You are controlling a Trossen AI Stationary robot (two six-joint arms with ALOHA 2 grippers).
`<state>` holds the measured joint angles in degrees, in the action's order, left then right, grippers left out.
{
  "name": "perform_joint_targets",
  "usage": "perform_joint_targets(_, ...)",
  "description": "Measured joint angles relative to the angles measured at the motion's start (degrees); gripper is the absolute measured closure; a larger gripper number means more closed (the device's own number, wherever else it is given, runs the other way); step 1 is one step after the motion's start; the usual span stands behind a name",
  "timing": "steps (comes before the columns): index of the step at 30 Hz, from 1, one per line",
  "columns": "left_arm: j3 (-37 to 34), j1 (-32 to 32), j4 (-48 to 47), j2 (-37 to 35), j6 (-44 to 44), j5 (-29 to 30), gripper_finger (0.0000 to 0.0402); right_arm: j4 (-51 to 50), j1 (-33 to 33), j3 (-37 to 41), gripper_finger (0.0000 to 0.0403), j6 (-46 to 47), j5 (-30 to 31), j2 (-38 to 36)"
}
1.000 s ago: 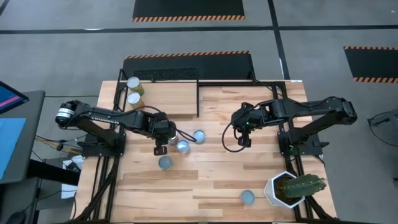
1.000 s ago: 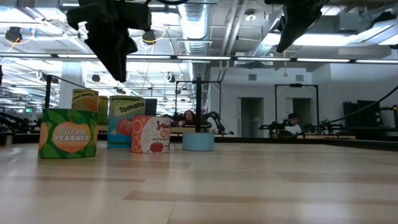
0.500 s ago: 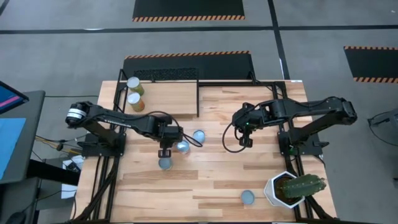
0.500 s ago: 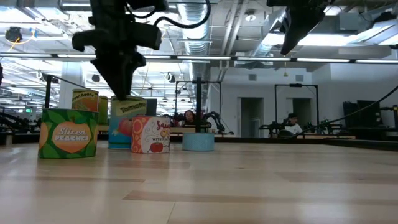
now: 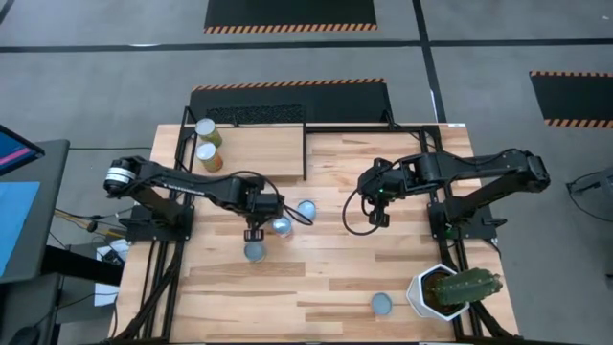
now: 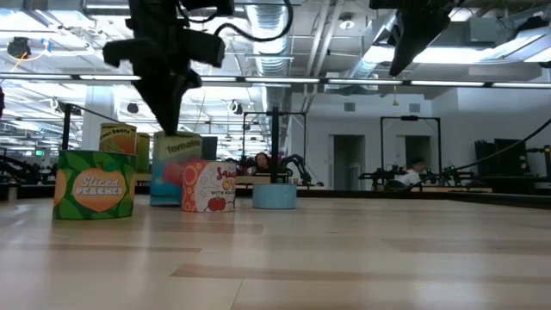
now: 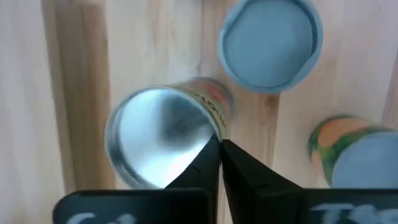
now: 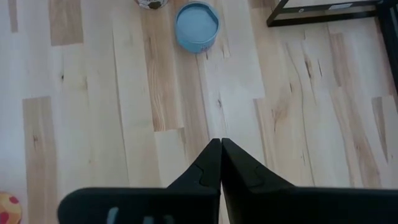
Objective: Pick and place cans onto a shelf
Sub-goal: Put the canned tomatoes on the shelf
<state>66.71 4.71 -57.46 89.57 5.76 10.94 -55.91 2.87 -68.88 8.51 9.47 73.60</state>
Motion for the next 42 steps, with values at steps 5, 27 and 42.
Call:
perform_joint_targets(5, 3.7, -0.4, -6.0, -2.0, 0.0, 2.3, 0.0401, -0.5, 0.0, 0.0, 0.0375, 0.0, 0.0, 0.0)
perform_joint_targets(27, 5.6, -29.3, -8.2, -8.7, -16.7, 5.8, 0.0401, -0.4, 0.0, 0.0, 0.0375, -1.5, 0.0, 0.0)
perform_joint_targets(42, 5.6, -45.3, -2.3, -5.6, -24.1, 2.7, 0.0401, -1.2, 0.0, 0.0, 0.0375, -1.7, 0.0, 0.0)
